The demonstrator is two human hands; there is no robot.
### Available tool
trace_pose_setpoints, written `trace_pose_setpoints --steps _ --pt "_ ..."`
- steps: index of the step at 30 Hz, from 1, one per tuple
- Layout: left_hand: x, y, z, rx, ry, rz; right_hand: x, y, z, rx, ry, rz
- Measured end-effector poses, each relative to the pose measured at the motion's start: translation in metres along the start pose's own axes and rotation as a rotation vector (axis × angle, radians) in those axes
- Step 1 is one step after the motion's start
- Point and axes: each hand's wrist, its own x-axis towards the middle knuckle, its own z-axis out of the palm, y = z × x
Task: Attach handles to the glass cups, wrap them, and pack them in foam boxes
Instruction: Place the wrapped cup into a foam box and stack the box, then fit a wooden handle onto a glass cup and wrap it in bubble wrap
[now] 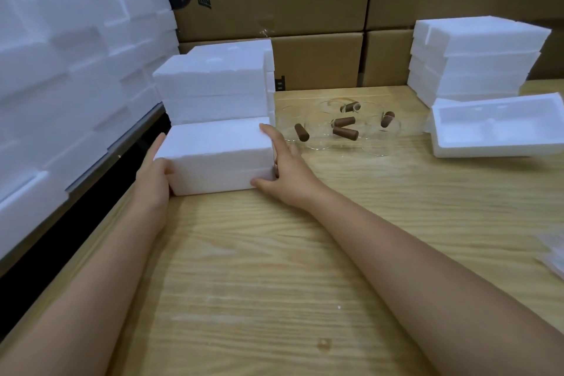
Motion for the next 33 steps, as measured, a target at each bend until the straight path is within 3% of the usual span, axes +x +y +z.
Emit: trace_pose_setpoints --steps 6,10,13,17,20,29,33 --pt "-0.020 0.003 0.013 0.029 0.136 0.032 -0.009 0.003 -0.001 0.022 0.085 -0.011" --pt "-0.060 0.008 0.033 0.229 0.351 0.442 -0.036 0.013 -0.023 0.123 0.281 0.046" --pt "-0.085 0.021 0.072 0.264 0.253 0.635 -0.060 0.031 -0.054 0.073 0.464 0.115" --pt "-0.119 0.028 0.147 0.353 -0.109 0.515 -0.088 0.052 -0.097 0.055 0.628 0.249" --pt "-0.138 0.016 0.200 0.327 -0.233 0.354 -0.100 0.063 -0.117 0.020 0.653 0.333" --pt "-0.130 -0.001 0.224 0.201 -0.198 0.151 -0.081 0.067 -0.122 0.009 0.738 0.307" --pt "-0.129 -0.003 0.226 0.173 -0.207 0.143 -0.042 0.070 -0.129 -0.017 0.609 0.381"
